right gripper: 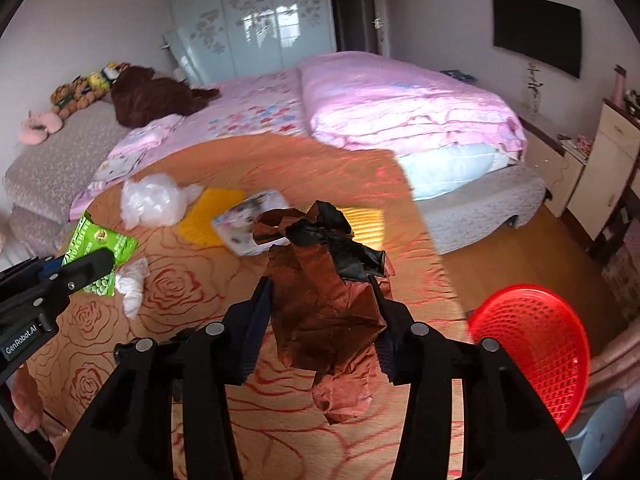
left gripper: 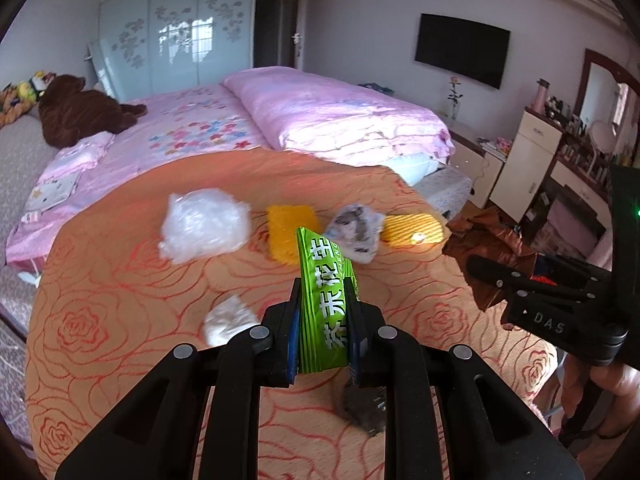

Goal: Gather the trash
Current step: 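Hold the green wrapper in the left tool while the right tool grasps the brown cloth, then carry the brown cloth and green wrapper over the red wastebasket and open both tools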

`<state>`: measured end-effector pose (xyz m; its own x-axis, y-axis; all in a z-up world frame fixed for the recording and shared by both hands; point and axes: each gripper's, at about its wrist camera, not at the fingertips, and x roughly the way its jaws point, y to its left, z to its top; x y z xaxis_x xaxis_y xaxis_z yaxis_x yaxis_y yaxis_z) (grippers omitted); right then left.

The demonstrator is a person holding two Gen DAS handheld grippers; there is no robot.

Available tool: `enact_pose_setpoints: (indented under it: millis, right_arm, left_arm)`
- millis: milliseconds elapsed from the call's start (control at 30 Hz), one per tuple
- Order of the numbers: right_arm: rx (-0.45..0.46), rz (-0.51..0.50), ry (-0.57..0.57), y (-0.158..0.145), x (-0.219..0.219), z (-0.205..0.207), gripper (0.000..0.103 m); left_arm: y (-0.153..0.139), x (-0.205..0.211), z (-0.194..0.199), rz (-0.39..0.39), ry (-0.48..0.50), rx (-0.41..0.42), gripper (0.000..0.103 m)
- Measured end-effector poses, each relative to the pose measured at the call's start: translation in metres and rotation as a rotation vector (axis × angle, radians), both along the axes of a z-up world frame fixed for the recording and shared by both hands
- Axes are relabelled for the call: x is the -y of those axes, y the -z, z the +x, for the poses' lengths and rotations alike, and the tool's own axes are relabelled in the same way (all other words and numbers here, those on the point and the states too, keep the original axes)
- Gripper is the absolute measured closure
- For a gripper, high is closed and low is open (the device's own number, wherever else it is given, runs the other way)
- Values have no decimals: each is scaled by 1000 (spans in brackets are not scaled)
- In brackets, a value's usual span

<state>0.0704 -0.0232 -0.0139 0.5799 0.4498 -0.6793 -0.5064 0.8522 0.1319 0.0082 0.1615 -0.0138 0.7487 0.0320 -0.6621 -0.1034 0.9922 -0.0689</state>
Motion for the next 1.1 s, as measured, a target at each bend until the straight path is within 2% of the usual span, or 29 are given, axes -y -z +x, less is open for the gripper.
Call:
enact_pose_setpoints:
  millis: [633,1100]
  right_arm:
    - [52,-6,249,-19,113,19,58]
    - [37,-28,396,-3,183,23,58]
  left_arm:
    - [-7,97,51,-2,205,9,86]
    - [8,177,84,-29,362,-32,86]
